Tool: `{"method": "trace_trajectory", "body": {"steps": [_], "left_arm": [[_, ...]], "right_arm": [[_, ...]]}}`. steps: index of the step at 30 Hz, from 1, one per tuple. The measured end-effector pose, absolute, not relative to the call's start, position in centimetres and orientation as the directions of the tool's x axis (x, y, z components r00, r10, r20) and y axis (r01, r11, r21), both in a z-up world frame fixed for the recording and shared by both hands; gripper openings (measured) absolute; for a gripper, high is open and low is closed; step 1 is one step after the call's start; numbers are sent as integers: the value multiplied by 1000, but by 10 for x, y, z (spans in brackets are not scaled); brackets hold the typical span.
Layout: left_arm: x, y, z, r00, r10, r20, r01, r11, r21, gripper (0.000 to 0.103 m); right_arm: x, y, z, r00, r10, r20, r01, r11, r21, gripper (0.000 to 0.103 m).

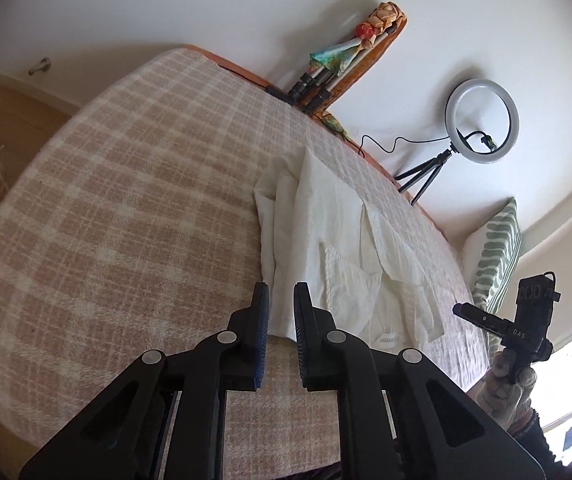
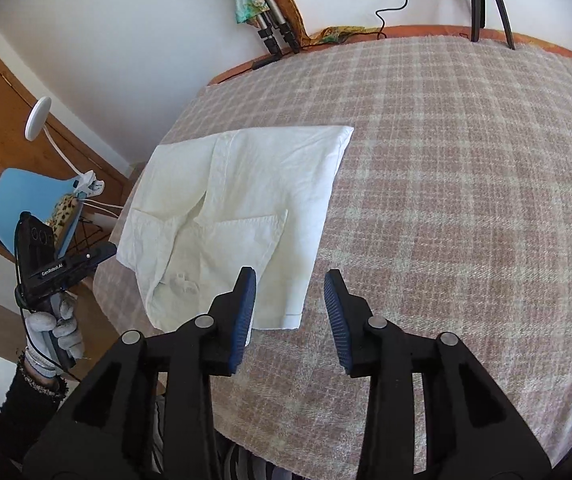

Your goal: Fold small clothes

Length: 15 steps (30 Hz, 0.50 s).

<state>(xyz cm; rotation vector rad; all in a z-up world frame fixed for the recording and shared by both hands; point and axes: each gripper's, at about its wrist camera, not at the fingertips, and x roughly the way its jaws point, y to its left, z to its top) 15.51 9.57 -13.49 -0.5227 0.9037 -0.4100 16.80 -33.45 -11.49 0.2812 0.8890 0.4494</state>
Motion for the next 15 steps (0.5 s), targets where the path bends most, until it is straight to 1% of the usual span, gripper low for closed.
{"method": "trace_trajectory", "body": {"steps": [3, 7, 10, 14, 15], "left_arm": [[176, 93, -117, 560, -564, -606, 168, 794, -584, 11], [217, 84, -120, 524, -572, -631, 171, 797, -579, 11], [244, 86, -137, 464, -647, -604, 137, 727, -673, 20], [267, 96, -156, 435, -716, -545, 60, 627, -776, 22], [273, 98, -160, 433, -722, -540, 37, 612, -790, 26]], "right_arm": [[173, -320, -90, 588, 526, -615, -301, 848, 436, 40], [178, -265, -83, 564, 593, -575, -395, 805, 443, 40], [187, -222, -95, 523, 625, -580, -440, 781, 444, 40], [217, -174, -121, 434, 645, -629, -482, 756, 443, 40], [222, -164, -130, 415, 638, -648, -489, 757, 433, 40]]}}
